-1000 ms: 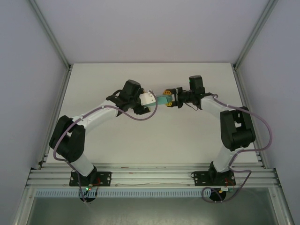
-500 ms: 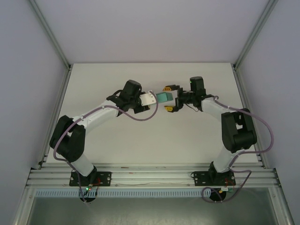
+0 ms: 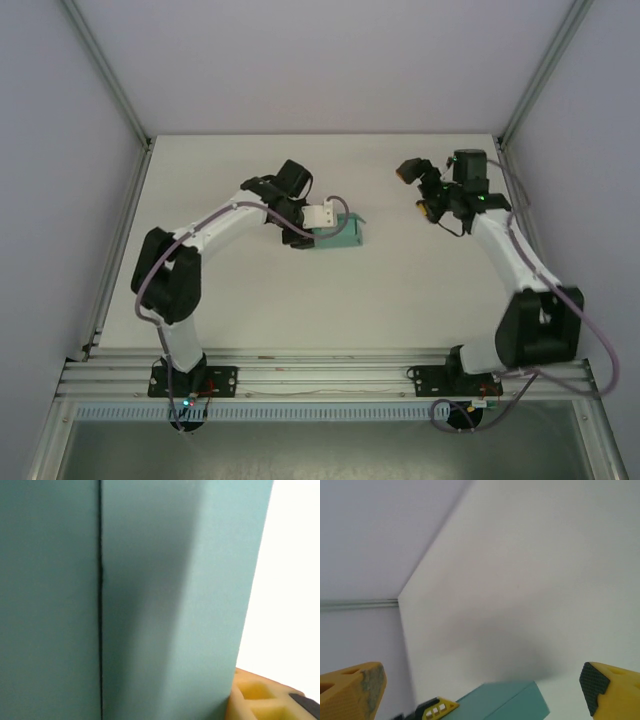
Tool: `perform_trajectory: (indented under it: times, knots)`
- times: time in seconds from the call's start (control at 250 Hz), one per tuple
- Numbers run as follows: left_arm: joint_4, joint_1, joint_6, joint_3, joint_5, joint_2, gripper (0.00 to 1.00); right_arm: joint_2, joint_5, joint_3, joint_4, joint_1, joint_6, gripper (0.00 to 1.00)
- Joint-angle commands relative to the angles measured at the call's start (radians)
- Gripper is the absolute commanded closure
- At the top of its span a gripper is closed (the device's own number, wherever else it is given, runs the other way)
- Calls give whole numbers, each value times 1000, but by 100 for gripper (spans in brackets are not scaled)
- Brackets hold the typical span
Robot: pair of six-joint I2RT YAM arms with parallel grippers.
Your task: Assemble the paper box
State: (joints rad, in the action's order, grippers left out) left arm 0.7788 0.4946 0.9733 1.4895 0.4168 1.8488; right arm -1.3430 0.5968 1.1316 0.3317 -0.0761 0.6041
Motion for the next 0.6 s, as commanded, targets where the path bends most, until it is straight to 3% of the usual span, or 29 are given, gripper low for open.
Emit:
perform_trajectory:
  times: [0.0,0.112,0.2,0.252,0.416,0.596]
  knots:
    - [221,-8,36,94,40,73,51,175,-203,-128,-65,-6,-433,0]
    - [250,-8,35,146,44,133,52,305,-135,-275,-201,-2,-529,0]
    - [275,-8,31,183,40,171,52,345,35,-287,-138,-3,-654,0]
    - [287,-8,29,198,39,181,54,349,66,-278,-87,-8,-697,0]
    - [277,-8,47,191,49,181,55,290,79,-241,18,-47,-786,1]
    - [274,-8,35,204,59,188,55,114,71,-131,113,-154,-874,12]
